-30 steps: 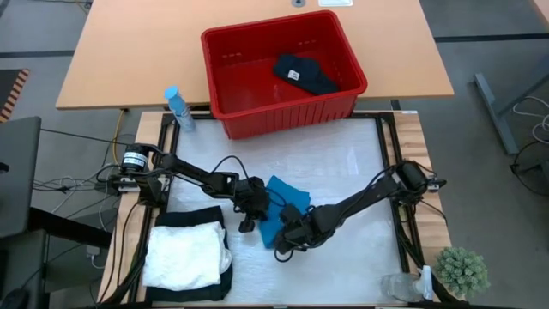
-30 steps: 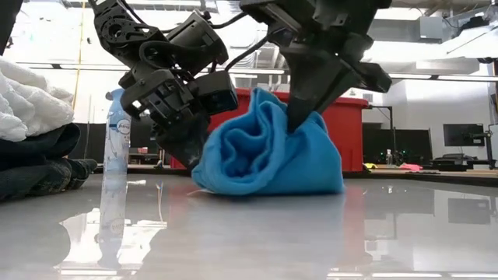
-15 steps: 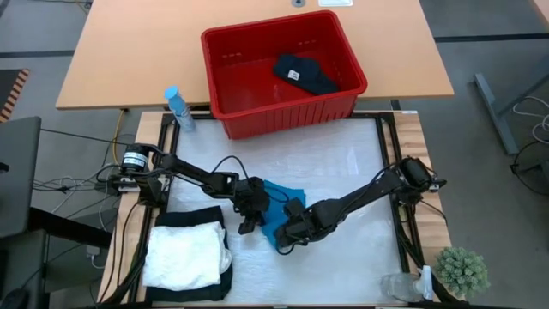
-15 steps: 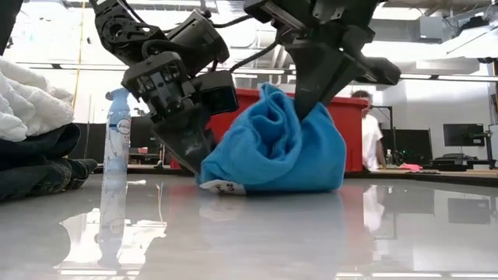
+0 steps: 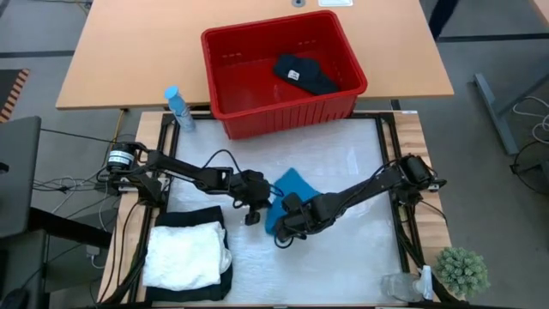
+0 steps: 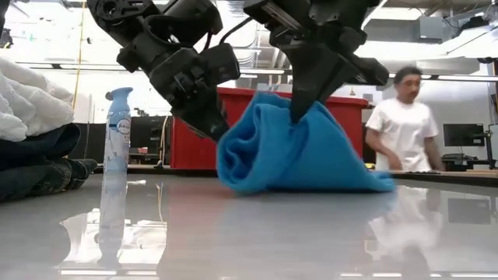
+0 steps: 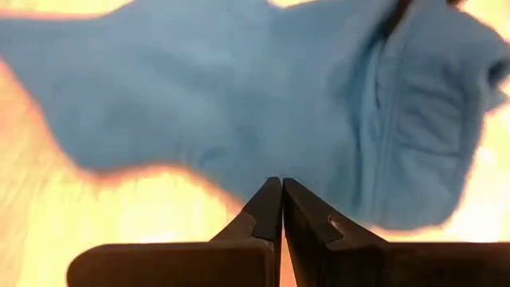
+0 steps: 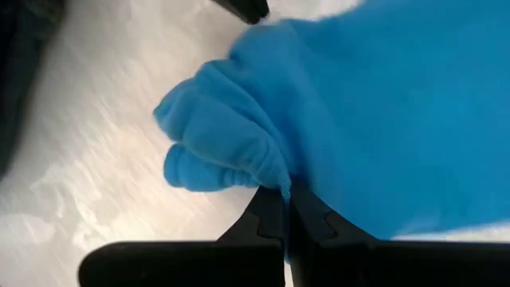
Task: Fold Laundry from Bin
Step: Fold the blue shorts from the red bin
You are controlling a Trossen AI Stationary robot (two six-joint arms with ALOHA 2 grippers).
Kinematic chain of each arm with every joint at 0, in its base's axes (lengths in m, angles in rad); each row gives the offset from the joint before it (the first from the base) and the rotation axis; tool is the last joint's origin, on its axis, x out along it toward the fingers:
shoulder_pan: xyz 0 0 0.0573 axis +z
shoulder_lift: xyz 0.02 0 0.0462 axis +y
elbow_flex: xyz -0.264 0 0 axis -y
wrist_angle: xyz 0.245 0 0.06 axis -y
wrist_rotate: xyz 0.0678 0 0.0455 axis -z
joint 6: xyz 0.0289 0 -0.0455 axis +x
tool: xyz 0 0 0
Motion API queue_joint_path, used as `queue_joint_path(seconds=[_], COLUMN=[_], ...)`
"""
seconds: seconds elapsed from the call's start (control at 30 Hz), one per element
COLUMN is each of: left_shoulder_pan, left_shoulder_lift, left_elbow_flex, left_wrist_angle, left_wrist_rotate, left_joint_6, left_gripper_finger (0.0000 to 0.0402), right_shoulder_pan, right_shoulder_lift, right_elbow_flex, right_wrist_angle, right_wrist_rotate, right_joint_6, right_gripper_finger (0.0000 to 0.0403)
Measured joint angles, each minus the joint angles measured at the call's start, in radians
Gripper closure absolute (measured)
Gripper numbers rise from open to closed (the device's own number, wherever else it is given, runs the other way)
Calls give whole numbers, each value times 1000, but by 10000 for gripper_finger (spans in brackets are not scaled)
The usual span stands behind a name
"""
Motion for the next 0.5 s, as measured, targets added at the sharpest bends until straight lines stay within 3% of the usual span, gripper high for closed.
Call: queue_joint_path(seconds=[0.1,0.17,0.3,0.5], left_shoulder_pan=[-2,-3,18,68], left_shoulder_lift=[0,0,6,93], left_elbow_flex=[0,0,0,1], left_wrist_angle=[-3,23,176,351], left_wrist_rotate=[-7,-71,-141,96], left_joint_6=[52,122,281,363], left_gripper_finger=[400,400,400,400], right_shoulder_pan=[-6,-5,16,71], right_shoulder_lift=[0,0,0,0], right_elbow_flex=[0,0,0,0], right_wrist_angle=[-4,2,2,22], right_wrist_rotate=[-27,-35,-73,-78], right_joint_6=[-20,-52,-89,-140], right_gripper_finger=[383,383,383,383])
